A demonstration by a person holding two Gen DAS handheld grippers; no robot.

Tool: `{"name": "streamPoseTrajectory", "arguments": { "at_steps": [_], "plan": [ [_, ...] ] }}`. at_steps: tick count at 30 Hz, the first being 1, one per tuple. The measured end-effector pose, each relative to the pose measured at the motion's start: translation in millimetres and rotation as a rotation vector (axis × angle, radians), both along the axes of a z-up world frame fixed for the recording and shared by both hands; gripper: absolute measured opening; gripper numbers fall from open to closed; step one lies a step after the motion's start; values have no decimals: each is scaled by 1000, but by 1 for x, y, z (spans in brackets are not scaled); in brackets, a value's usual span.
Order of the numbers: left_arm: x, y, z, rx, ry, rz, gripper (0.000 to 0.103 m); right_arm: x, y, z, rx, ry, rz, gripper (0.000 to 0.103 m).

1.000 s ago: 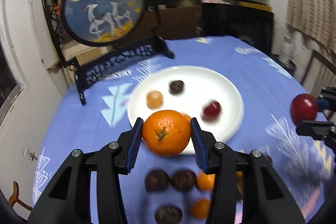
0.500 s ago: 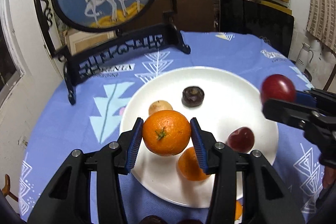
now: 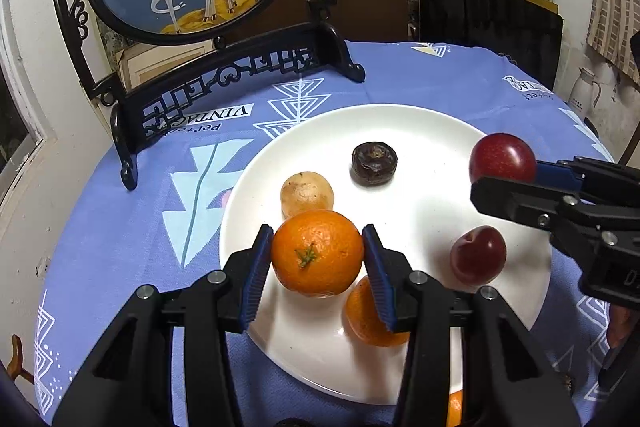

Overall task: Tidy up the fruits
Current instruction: 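Lower the mandarin with the left tool while the right tool lowers the plum onto the plate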

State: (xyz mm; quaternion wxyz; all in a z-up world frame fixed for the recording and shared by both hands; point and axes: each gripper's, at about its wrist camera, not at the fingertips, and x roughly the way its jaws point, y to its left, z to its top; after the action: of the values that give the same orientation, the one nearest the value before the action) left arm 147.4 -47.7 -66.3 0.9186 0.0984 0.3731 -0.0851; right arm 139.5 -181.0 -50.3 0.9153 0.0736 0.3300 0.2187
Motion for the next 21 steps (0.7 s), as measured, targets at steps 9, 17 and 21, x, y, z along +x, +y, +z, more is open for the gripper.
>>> {"name": "streamPoseTrajectory", "arguments": {
  "at_steps": [9,17,21],
  "plan": [
    [2,8,0,-20,-19,43,69,1,-16,-3,68,3,-65,61],
    [-2,13,7,-33,-64,44,79,-5,-7,-1,42,-16,-34,70],
    [-2,13,8,-30,-69,39,80,-6,-6,0,36,-23,-34,73]
  ]
}}
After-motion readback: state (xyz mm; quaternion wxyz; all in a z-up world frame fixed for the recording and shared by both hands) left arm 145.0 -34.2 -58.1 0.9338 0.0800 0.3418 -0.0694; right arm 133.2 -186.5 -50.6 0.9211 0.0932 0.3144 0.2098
